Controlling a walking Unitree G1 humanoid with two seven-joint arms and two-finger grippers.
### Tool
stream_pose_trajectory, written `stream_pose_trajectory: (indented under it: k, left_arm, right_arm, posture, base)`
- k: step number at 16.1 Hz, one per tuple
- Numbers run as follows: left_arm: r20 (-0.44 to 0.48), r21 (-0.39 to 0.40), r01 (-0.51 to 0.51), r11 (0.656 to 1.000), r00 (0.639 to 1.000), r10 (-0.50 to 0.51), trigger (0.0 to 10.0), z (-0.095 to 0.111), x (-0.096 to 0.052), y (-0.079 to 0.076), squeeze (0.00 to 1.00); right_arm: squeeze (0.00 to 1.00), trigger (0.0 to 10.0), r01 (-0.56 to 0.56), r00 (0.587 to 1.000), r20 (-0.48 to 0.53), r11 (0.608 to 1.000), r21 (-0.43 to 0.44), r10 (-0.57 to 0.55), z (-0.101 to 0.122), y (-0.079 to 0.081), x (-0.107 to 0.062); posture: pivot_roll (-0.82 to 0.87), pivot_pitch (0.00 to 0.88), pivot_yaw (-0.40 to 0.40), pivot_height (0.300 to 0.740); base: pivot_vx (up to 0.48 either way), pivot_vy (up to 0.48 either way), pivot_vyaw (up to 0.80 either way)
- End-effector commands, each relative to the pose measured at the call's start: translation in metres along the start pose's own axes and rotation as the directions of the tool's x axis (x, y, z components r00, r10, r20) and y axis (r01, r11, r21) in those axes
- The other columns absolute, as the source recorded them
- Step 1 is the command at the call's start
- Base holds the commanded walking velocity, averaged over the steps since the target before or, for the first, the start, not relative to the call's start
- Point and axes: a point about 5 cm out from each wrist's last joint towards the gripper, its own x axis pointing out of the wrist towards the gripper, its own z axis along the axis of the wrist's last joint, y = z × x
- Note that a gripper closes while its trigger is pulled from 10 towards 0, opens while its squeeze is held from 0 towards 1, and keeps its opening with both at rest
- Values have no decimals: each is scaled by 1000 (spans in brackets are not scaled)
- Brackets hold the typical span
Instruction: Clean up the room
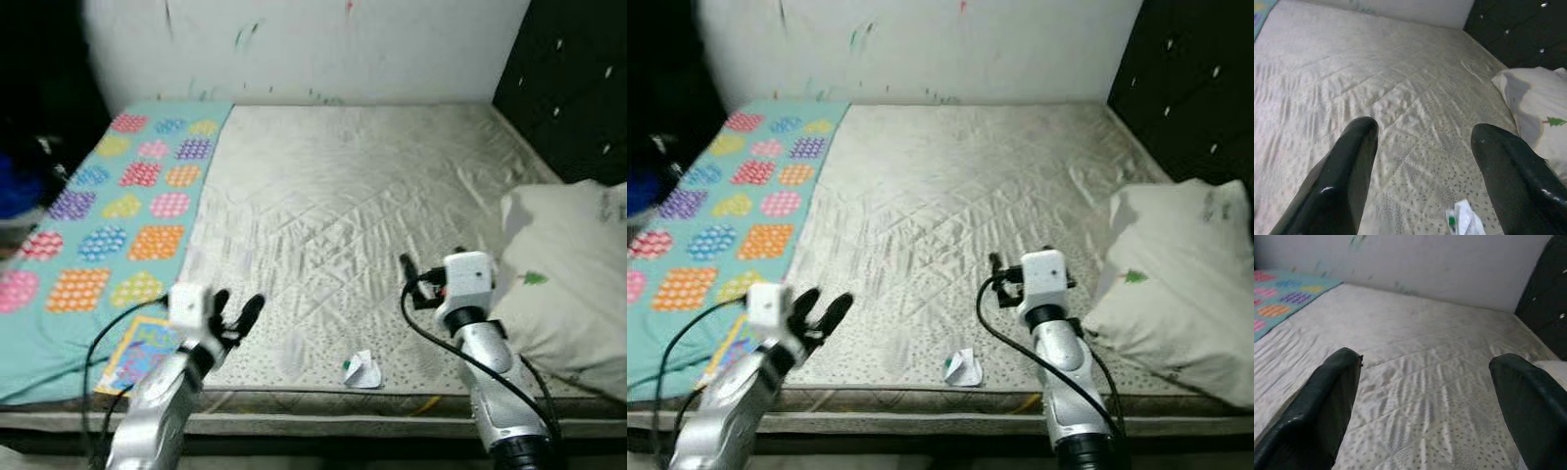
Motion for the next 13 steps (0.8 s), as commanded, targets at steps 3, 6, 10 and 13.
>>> stream_pose_trajectory:
  k: [3,6,10,13]
  left_arm:
    - [37,45,-21,999,999,19,10000,10,7,7,0]
    - [86,111,-59,992,995,50,10000,17,-2,13,0]
    - [87,130,-50,990,995,39,10000,21,6,17,0]
    - [106,117,-47,992,994,34,10000,23,18,8,0]
  right_arm:
    - [0,10000,-3,999,49,1000,5,3,4,4,-6]
    - [0,10000,-3,999,44,999,52,0,1,5,-13]
    - [0,10000,92,993,63,994,63,-95,2,-5,-11]
    - [0,10000,119,990,75,992,37,-122,7,-18,-17]
  posture:
    - [-69,0,21,740]
    - [-51,0,24,740]
    - [-119,0,90,740]
    - [-135,0,102,740]
  base:
    - [0,0,0]
    - [0,0,0]
    - [0,0,0]
    - [0,0,0]
